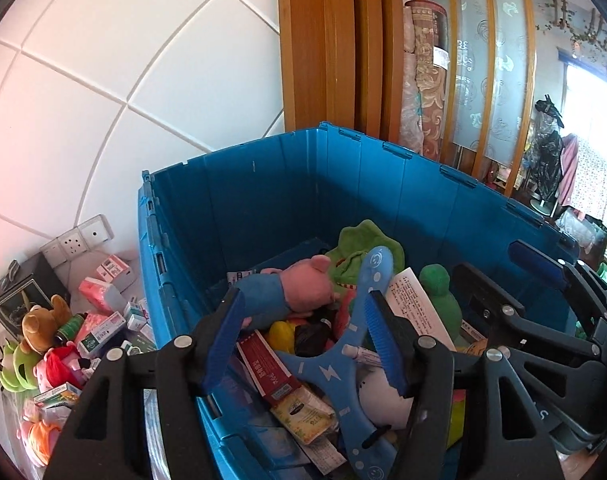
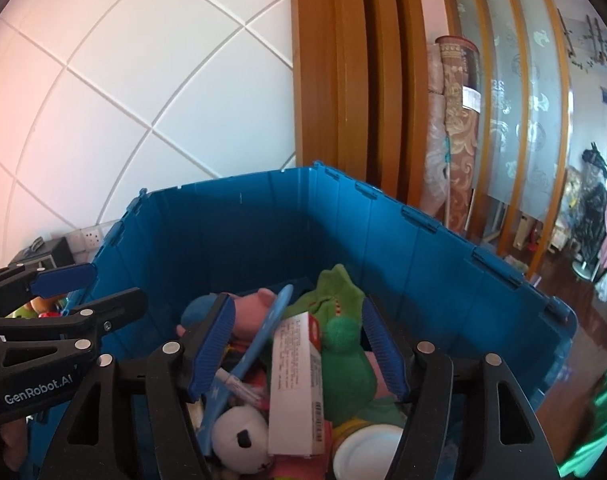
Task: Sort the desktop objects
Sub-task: 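Carry both boxes to the blue crate and open both tools inside, then move both tools back from the crate to the pile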
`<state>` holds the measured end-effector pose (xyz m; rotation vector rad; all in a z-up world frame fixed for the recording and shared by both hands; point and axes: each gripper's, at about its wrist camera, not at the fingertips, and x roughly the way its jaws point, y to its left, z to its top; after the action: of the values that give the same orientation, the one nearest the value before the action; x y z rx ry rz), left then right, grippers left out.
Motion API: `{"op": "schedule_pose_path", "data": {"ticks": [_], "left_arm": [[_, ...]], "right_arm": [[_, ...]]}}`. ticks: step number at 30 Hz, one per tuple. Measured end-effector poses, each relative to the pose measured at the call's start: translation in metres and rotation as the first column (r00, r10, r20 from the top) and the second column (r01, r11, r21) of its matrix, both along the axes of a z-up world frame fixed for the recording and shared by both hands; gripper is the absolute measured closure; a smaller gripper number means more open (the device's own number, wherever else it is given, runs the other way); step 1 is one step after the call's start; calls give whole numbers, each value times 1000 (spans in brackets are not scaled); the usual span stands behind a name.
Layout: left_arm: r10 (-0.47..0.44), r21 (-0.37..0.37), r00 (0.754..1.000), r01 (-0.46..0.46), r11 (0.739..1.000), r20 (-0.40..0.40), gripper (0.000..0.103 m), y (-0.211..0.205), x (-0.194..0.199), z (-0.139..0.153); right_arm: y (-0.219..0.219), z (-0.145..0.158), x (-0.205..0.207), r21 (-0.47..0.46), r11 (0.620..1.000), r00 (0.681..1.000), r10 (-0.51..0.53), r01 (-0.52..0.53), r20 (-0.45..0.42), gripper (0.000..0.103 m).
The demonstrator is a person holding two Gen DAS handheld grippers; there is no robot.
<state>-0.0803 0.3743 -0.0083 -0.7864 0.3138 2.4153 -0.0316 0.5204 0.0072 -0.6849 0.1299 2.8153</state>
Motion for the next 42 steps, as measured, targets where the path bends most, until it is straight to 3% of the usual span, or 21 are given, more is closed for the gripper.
{"op": "schedule_pose_path", "data": {"ticks": [4,8,12,17,20,23,27,37,42], "left_arm": [[22,-6,1000,-23,1000,-17,42,-1,1,-1],[47,-4,999,-47,999,-25,42,-4,1,-1],[65,7,997,-65,998,-33,42,-6,1,0],[91,72,995,-88,994,-32,42,-20,2,1],[68,157,998,-67,985,0,42,-40,2,7],[109,217,993,-95,972,-54,42,-66,10,18],[244,262,959,-200,944,-147,42,-114,21,25],[374,210,926,-358,910,-44,40,-250,13,-11],[457,147,889,-448,882,-36,23,-333,15,-35]], "right_arm": [[-2,1,2,19,1000,1000,-6,7,-14,34],[-2,2,6,40,999,999,-16,17,-37,23],[-3,2,6,56,998,999,-16,19,-41,18],[1,3,3,43,999,1000,-19,20,-25,7],[0,3,2,39,999,1000,-24,25,-9,0],[-5,3,4,57,998,1000,-20,19,8,0],[-18,9,13,50,999,1000,5,-5,5,0],[-105,47,30,58,989,984,144,-139,-101,0],[-179,53,22,63,967,962,253,-248,-102,0]]}}
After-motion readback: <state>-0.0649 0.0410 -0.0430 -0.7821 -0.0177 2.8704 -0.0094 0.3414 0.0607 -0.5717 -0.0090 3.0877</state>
